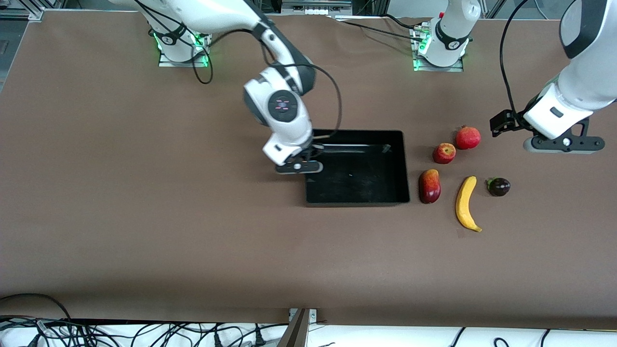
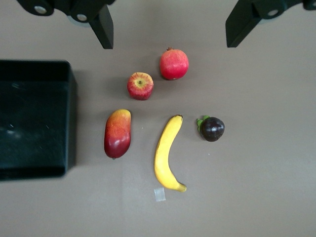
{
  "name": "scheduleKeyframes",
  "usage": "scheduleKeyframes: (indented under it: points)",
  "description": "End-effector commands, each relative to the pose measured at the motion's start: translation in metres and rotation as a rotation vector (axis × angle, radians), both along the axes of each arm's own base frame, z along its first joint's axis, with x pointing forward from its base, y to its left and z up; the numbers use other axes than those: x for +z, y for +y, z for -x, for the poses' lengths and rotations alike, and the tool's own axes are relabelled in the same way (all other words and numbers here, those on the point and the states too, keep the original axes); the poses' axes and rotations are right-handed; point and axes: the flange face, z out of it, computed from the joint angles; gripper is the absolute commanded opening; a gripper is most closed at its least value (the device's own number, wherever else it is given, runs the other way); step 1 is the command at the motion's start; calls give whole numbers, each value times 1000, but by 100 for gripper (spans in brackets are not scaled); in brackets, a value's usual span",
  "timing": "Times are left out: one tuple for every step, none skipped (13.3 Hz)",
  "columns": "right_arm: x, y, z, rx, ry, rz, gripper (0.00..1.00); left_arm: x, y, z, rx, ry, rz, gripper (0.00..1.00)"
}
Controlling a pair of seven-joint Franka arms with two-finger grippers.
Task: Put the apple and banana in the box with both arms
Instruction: 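Slide the black box toward the fruit while the left gripper reaches the apple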
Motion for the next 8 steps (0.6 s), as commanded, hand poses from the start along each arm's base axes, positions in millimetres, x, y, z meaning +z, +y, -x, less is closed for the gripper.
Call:
scheduleKeyframes:
  points:
    - [-1, 21, -11, -91, -18, -72, 0, -19, -5, -1, -31, 51, -1, 100]
    - [-6, 26, -7, -101, -21, -83, 0, -35, -6, -1, -33, 81, -5, 100]
    - [-9, 31, -4, -108, -25, -89, 0, -50, -6, 0, -35, 109, -7, 100]
    - [-11, 34, -2, -113, -29, -94, 0, -63, -7, 0, -37, 120, -6, 100]
    - [-11, 38, 1, -109, -35, -99, 0, -78, -10, 3, -44, 124, -6, 100]
    - [-11, 41, 4, -102, -38, -102, 0, -97, -10, 8, -49, 120, -4, 100]
    - [-13, 42, 6, -94, -38, -99, 0, -119, -12, 15, -57, 107, -1, 100]
    - [-12, 42, 6, -83, -42, -97, 0, -146, -13, 24, -65, 79, 5, 100]
